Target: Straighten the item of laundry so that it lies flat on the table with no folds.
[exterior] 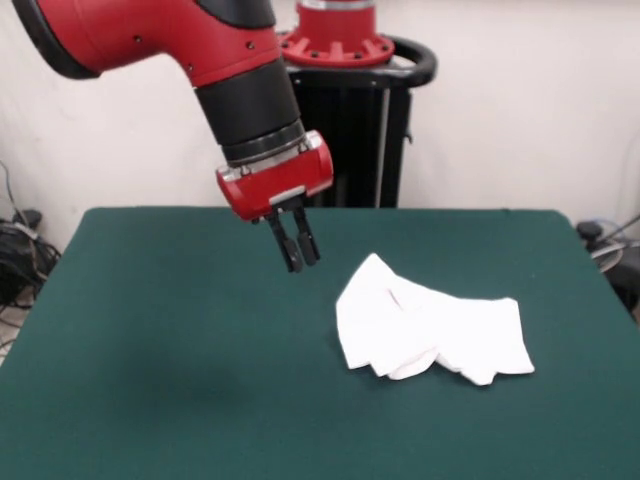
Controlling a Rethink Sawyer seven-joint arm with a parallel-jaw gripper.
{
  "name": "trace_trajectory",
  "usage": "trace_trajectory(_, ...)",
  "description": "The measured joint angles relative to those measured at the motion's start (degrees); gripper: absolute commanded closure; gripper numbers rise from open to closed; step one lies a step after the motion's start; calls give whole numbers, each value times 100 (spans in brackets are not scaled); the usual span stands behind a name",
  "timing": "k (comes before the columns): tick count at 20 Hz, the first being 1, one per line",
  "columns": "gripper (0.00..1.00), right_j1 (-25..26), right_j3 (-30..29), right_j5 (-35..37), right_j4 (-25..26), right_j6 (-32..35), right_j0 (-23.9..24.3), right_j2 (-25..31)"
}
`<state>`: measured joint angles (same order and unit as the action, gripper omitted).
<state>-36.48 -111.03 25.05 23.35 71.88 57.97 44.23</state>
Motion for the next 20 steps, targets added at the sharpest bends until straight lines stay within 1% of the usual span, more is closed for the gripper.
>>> trace_trajectory(15, 100, 751, 5, -39, 348, 0, 217, 19)
trace_trajectory(20, 100, 871, 5, -112, 481, 0, 231, 19)
